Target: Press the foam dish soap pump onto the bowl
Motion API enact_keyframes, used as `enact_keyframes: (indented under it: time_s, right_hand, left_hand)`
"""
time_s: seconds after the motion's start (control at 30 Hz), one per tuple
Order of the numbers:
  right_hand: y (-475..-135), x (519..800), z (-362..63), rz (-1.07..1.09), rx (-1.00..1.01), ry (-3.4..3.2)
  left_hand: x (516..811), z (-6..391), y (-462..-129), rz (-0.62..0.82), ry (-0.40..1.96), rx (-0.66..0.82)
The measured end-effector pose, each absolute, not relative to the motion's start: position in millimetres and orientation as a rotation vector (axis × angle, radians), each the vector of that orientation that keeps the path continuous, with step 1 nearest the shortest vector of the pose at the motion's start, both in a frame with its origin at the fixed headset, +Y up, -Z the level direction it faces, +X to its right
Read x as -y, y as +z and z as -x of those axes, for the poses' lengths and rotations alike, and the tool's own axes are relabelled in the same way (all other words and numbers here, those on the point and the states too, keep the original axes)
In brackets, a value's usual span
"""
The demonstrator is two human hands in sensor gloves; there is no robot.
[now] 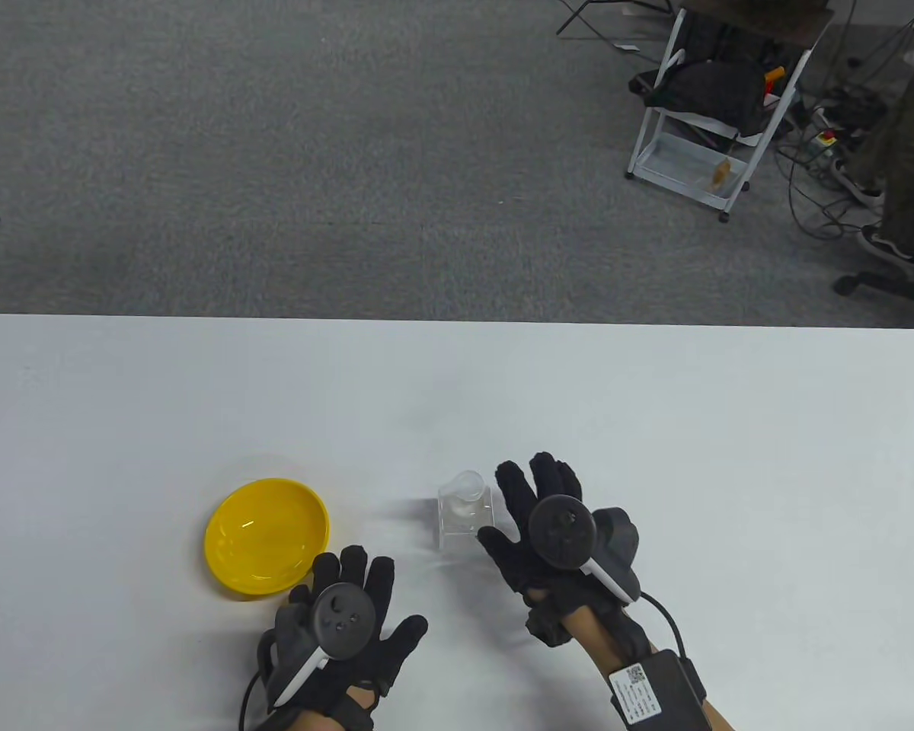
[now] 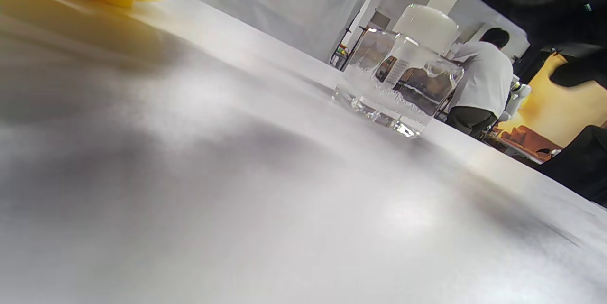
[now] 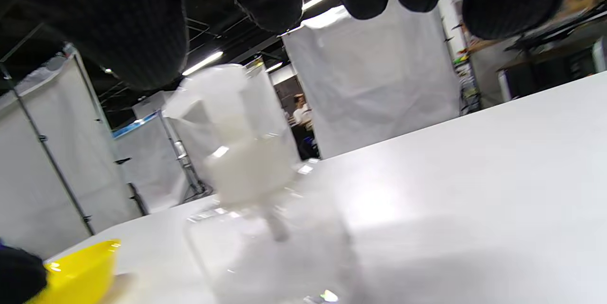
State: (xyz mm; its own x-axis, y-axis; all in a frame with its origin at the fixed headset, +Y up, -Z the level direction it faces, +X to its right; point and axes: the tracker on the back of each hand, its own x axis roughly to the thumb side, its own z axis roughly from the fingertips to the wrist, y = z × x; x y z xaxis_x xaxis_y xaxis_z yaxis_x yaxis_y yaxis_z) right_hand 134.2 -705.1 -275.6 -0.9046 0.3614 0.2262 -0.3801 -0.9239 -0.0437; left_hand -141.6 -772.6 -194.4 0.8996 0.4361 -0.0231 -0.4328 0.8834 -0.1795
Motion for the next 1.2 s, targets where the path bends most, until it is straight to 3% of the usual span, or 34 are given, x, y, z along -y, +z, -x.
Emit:
enact_keyframes:
  time_s: [0.2, 0.33, 0.8, 0.97, 1.13, 1.2]
  right_hand:
    - [-248.5, 748.0, -161.4, -0.224, 0.057, 2.779]
    - [-240.1, 771.5, -169.2, -0.223, -0.093, 2.788]
    - [-236.8, 766.6, -171.2, -0.219, -0.123, 2.766]
    - [-237.7, 763.5, -174.6, -0.207, -0.12, 2.754]
    - [-240.1, 763.6, -182.0, -0.183, -0.128, 2.742]
    - [-240.7, 763.4, -183.7, -0.176, -0.125, 2.737]
  left_hand:
    - [769.3, 141.4, -193.3, 0.178, 0.459, 0.018]
    - [768.3, 138.5, -192.8, 0.176, 0.45, 0.027]
    - [769.2, 132.4, -200.6, 0.204, 0.39, 0.02]
    - [744.4, 159.3, -212.3, 0.08, 0.371, -0.126]
    - [726.8, 218.0, -230.0, 0.091, 0.273, -0.372]
    - [728.7, 242.3, -234.3, -0.004, 0.253, -0.482]
